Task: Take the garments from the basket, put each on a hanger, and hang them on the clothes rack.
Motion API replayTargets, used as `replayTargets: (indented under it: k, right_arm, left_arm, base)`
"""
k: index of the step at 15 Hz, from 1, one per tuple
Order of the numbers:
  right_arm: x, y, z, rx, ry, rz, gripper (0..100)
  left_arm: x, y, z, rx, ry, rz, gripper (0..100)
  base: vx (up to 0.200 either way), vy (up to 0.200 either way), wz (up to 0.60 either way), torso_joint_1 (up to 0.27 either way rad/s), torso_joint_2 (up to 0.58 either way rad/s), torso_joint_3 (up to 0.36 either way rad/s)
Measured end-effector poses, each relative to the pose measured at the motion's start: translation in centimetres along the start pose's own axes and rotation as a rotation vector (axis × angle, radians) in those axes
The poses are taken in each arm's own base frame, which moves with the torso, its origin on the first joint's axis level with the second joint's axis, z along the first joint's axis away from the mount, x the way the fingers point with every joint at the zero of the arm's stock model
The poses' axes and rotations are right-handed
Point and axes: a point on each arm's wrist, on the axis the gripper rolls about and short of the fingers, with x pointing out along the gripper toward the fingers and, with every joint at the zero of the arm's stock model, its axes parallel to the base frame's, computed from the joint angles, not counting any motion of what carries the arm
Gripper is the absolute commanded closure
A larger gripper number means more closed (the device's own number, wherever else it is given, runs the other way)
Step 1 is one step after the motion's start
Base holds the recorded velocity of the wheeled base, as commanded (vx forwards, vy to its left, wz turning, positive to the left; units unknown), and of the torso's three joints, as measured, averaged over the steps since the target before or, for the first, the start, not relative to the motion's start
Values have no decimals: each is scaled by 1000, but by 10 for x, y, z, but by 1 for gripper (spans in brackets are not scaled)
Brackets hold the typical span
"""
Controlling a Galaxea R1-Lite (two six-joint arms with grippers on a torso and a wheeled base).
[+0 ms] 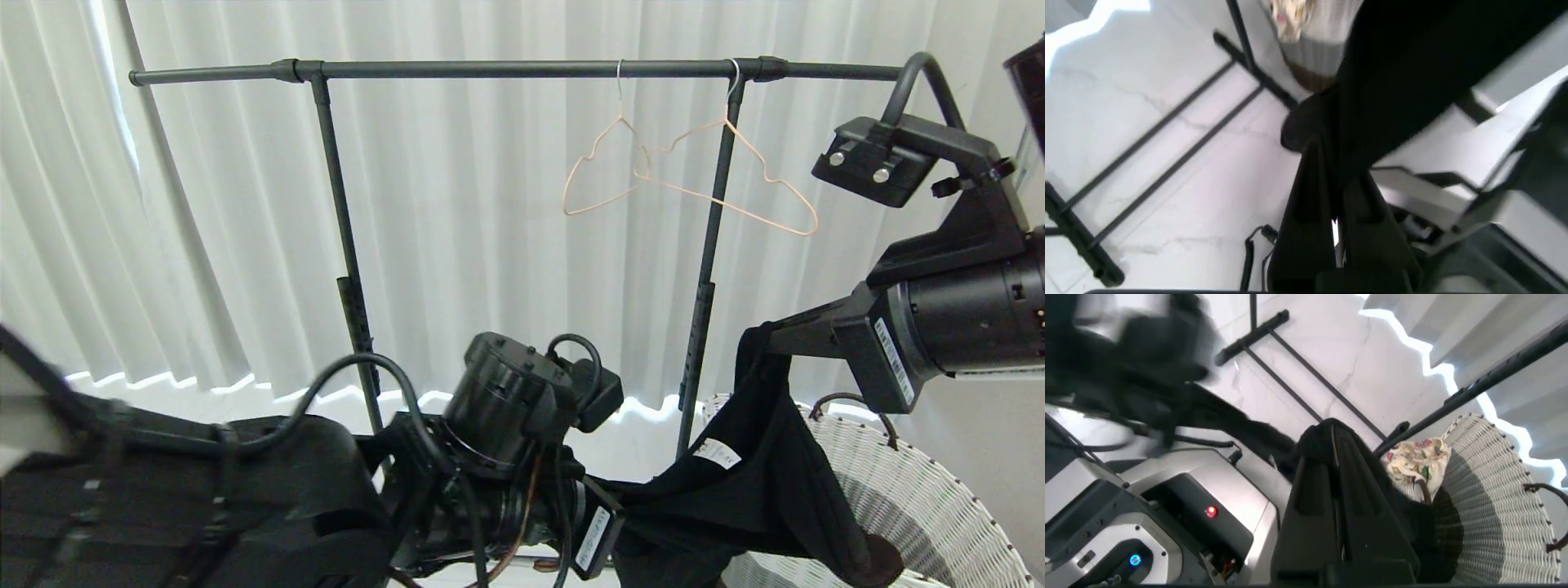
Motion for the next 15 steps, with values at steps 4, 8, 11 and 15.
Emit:
replayTargets:
  k: [4,8,11,15]
  right_arm:
    - [0,0,7,4,-65,1,100]
    - [-2,0,8,6,-80,-7,100]
    - [-10,-6,8,18,-104,-22,100]
    - [-23,-16,31,42,-211,-53,100]
  left_arm:
    - [-89,2,31,-47,-35,54,100]
    - [-155,8,71,-26,-150,218,100]
    - [-162,10,77,21,-169,399,100]
    - [-168,2,79,59,-189,370,100]
  base:
    - [0,0,0,0,0,0]
    - [0,0,0,0,0,0]
    - [0,0,0,0,0,0]
    - [0,0,0,0,0,0]
